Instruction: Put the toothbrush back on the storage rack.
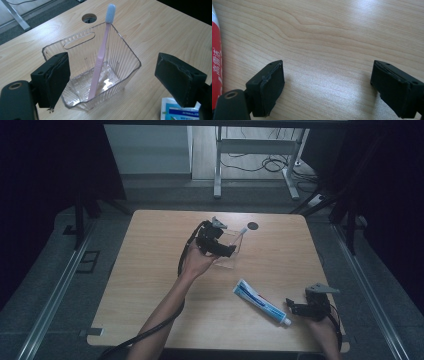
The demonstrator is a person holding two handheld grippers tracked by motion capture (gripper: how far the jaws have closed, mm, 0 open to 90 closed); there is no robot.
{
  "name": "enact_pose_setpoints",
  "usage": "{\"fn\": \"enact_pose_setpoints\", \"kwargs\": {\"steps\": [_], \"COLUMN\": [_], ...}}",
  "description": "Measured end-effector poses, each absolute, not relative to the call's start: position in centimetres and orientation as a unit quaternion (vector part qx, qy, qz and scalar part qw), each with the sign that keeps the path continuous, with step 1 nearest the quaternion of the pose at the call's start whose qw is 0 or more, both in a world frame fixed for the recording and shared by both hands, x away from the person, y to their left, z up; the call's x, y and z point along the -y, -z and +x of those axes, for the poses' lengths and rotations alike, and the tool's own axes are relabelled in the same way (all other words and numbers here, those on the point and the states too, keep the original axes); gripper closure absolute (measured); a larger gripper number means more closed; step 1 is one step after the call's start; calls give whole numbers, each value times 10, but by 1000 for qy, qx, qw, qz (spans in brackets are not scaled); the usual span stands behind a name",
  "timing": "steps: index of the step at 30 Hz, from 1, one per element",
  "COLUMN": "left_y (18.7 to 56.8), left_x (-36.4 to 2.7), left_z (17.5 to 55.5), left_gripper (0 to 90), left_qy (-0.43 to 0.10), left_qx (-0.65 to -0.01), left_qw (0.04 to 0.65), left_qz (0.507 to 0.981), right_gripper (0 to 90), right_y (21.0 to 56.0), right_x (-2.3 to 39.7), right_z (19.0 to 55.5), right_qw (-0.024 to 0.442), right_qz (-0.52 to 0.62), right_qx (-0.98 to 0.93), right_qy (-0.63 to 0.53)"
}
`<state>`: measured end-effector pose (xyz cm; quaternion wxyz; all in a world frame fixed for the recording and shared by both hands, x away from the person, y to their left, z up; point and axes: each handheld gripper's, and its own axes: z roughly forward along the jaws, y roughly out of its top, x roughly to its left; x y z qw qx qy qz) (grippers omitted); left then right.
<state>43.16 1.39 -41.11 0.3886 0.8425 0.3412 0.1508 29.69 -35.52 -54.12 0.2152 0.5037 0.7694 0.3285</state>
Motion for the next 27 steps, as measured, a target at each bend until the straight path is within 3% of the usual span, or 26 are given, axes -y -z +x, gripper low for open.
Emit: {"fn": "enact_pose_setpoints", "kwargs": {"steps": [27], "left_y": [417], "left_x": [-58], "left_z": [399], "left_gripper": [126], "left_qy": [-167], "left_qx": [-340], "left_qw": [395], "left_qz": [837], "right_gripper": [114], "right_y": [541], "right_x": [355], "right_z": [297], "right_qw": [215], "right_qz": [504], "right_qx": [-770], "right_qy": [-328]}}
